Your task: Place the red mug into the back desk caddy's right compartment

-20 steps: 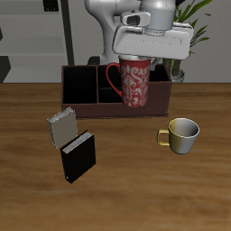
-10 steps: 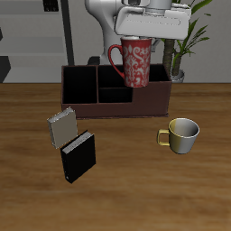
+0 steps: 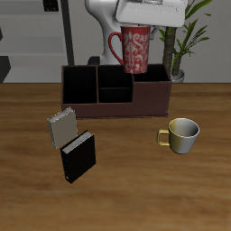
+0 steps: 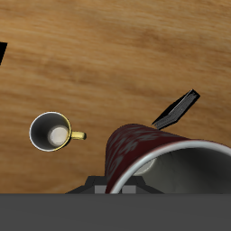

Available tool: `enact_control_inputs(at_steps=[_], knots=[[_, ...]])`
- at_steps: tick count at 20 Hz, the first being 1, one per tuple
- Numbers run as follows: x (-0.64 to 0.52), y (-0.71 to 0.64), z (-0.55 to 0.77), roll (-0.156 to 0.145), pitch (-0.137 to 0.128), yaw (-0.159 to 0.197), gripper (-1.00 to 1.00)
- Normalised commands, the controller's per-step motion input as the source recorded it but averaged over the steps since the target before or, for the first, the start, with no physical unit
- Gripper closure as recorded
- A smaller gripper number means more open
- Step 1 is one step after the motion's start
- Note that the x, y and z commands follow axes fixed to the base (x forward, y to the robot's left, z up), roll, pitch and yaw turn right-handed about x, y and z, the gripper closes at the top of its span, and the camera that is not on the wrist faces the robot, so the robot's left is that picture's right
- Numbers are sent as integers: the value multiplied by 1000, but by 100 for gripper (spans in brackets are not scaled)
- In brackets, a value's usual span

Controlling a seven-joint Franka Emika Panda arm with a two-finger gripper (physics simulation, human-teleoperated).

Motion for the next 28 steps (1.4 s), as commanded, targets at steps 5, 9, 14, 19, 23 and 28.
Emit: enact_control_inputs(at_steps=[5,9,14,19,23,28], knots=[[-312,-58,-11,-47,8,-4,100],[-243,-103,-50,-29,-7,-11,100],[-272,-10,-36,-11,-10,-8,100],[-329,4,24,-29,-19,-18,100],[-209,14,0,-6,3,-8,100],[-228,92,-70,-3,13,-12,100]])
